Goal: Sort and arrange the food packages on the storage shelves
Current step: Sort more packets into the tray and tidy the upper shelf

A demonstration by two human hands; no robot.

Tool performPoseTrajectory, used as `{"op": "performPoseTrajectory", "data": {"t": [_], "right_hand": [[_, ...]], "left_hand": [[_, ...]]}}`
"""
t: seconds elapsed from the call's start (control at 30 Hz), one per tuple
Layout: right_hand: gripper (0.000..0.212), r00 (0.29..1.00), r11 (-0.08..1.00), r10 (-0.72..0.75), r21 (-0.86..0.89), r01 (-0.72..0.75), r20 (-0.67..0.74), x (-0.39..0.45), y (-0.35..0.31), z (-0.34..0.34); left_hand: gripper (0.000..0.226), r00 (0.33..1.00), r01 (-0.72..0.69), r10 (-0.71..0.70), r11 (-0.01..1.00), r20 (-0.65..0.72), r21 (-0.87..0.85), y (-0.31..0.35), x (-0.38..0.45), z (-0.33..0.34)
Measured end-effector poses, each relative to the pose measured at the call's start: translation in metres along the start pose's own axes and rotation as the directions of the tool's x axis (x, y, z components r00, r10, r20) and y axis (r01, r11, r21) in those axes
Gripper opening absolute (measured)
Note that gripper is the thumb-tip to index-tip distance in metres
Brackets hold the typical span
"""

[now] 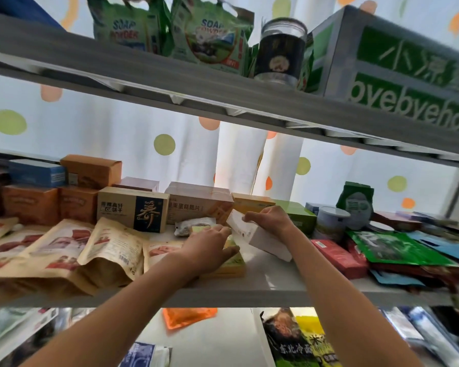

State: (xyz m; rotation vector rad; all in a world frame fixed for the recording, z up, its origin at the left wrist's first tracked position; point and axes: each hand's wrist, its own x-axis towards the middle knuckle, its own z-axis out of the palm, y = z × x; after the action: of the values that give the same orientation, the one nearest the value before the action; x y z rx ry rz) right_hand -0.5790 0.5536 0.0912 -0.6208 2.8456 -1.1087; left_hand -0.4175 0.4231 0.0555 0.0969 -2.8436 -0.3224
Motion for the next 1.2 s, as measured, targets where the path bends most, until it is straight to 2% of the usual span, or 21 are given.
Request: {"op": "performPoseTrajectory", "data": {"t": [0.13, 0.3, 0.5, 0.67, 0.77, 0.87, 0.93, 1.03, 1.1, 1.2], "right_hand": [[0.05, 0.999, 0.98, 0.032, 0.195, -0.031, 0.001, -0.035, -0.004, -0.007], [0.041, 0.996, 0.892, 0.084, 0.449, -0.056, -0.041, -0.068, -0.005, -0.008], [0.06, 0.994, 0.777, 0.019, 0.627, 0.051, -0.105, -0.097, -0.017, -0.006], [0.053, 0.991, 0.657, -0.06, 0.744, 0.127, -0.116, -0.132, -0.02, -0.002], [0.036, 0.983, 0.564, -0.114, 0.805, 0.182, -0.142, -0.163, -0.01, 0.001], [0.054, 0.971, 0.525, -0.166, 0.818, 0.235, -0.172, -0.196, 0.008, 0.009], [0.066, 0.976, 0.504, -0.141, 0.836, 0.215, -0.166, -0.219, 0.023, 0.012], [0.061, 0.981, 0.459, -0.111, 0.867, 0.192, -0.159, -0.259, 0.047, 0.018], [0.064, 0.987, 0.426, -0.067, 0.891, 0.158, -0.143, -0.287, 0.064, 0.023], [0.058, 0.994, 0.445, -0.022, 0.89, 0.103, -0.104, -0.329, 0.092, 0.031]], "left_hand": [[0.051, 0.996, 0.007, -0.026, 0.978, -0.084, -0.211, 0.01, -0.009, -0.01], [0.047, 0.99, 0.058, -0.104, 0.915, -0.094, -0.4, 0.011, -0.022, -0.004], [0.043, 0.986, 0.054, -0.127, 0.85, -0.105, -0.524, 0.014, -0.042, 0.011], [0.04, 0.974, -0.009, -0.169, 0.637, -0.151, -0.771, 0.035, -0.075, 0.008], [0.037, 0.966, -0.061, -0.191, 0.495, -0.177, -0.867, 0.058, -0.103, 0.006], [0.025, 0.956, -0.095, -0.221, 0.384, -0.191, -0.919, 0.082, -0.125, 0.012], [0.019, 0.95, -0.102, -0.25, 0.319, -0.187, -0.942, 0.1, -0.14, 0.017], [0.025, 0.944, -0.069, -0.295, 0.264, -0.149, -0.962, 0.127, -0.165, 0.036], [0.028, 0.934, -0.04, -0.339, 0.225, -0.116, -0.974, 0.148, -0.182, 0.05], [0.024, 0.905, 0.04, -0.424, 0.157, -0.031, -0.987, 0.175, -0.215, 0.072]]}}
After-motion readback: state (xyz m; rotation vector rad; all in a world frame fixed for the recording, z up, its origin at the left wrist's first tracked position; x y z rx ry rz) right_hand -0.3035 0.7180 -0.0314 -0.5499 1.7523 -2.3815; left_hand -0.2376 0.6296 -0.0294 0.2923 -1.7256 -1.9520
